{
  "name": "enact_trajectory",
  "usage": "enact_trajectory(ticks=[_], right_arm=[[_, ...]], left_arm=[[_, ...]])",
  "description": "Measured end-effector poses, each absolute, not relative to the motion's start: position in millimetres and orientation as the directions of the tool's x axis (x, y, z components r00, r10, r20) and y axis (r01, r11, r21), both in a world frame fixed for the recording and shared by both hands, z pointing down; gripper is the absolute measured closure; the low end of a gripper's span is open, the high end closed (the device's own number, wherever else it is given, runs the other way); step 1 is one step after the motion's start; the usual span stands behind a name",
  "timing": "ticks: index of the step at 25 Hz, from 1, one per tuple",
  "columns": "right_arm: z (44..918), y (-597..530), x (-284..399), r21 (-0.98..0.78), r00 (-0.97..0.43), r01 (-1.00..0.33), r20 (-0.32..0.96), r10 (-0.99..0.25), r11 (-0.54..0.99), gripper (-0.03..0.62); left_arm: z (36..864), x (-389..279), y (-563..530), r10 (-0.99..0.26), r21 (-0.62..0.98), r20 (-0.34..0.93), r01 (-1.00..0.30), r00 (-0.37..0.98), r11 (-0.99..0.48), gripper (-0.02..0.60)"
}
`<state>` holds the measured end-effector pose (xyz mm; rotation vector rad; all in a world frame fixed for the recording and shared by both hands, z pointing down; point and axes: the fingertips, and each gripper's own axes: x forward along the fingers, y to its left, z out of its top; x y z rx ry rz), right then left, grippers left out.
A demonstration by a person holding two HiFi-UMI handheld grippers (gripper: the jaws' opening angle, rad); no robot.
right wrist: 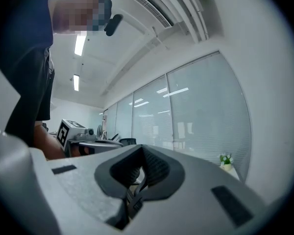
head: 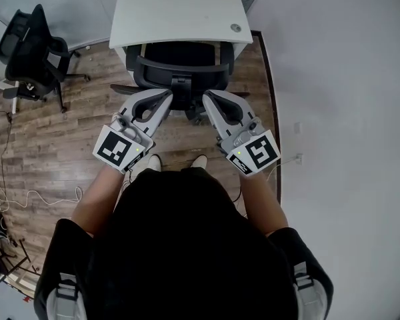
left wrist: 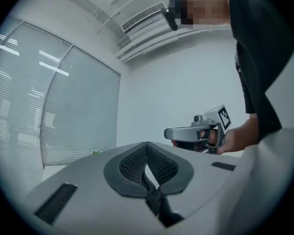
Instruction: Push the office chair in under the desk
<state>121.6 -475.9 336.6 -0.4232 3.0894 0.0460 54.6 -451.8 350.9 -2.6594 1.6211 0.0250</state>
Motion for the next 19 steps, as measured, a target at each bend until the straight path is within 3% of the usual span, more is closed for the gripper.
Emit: enact_trajectory(ticks=[19], right_arm=[[327,-472,121,0.069,-0.960,-0.282,-0.018,-0.281,0.957,0.592]], left_arm=[[339,59,-448,-0.889,-0.077,-0.017,-0.888,0.457,-0.454,0.586]])
